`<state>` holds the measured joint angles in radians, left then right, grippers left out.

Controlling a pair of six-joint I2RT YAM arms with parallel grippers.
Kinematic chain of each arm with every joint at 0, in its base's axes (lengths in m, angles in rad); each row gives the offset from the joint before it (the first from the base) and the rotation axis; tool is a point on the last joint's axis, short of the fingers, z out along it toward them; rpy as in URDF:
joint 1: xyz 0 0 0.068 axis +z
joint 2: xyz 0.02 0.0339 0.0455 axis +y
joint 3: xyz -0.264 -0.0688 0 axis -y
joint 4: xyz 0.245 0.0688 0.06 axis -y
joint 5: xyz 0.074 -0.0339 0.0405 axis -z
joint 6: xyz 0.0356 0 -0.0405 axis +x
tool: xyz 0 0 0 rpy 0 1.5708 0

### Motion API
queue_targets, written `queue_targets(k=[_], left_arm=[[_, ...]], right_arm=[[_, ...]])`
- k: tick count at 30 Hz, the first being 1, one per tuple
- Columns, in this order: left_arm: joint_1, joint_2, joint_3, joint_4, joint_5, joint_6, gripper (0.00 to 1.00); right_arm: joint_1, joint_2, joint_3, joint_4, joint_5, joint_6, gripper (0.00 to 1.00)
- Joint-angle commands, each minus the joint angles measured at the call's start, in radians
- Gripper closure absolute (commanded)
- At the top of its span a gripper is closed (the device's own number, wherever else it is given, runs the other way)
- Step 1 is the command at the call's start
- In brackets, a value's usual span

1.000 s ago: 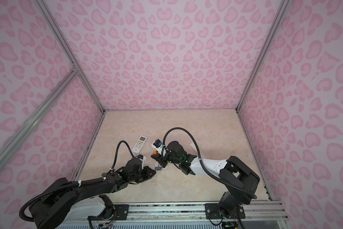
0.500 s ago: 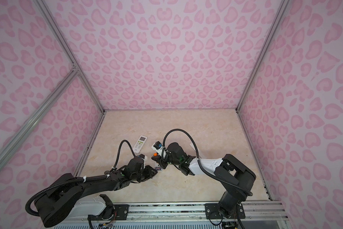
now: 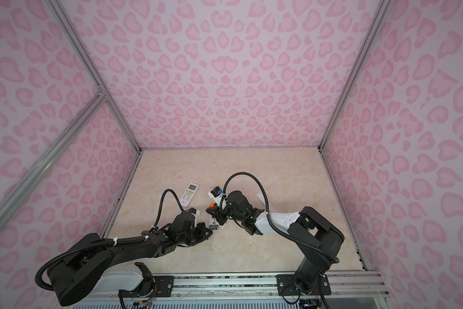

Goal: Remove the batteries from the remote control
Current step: 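Pry the orange-labelled battery out with the screwdriver tip using the right gripper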

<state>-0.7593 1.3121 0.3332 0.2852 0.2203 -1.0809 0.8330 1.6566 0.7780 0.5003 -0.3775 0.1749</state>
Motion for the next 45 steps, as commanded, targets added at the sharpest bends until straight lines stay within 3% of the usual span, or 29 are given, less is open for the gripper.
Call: queue_targets(k=[1,12,45], left_arm=[[-0.017,-0.008,0.005,0.026,0.001,-0.006,0.97],[-0.032,0.079,0.041,0.037,0.002,-0.015,0.96],[-0.033,0.104,0.04,0.016,-0.077,-0.014,0.96]], right_arm=[[-0.013,0.011,0.006,-0.026,0.028,0.038,1.0],[-0.035,0.041,0.026,-0.071,0.021,0.115,1.0],[-0.04,0.06,0.099,-0.153,0.022,0.22,1.0]])
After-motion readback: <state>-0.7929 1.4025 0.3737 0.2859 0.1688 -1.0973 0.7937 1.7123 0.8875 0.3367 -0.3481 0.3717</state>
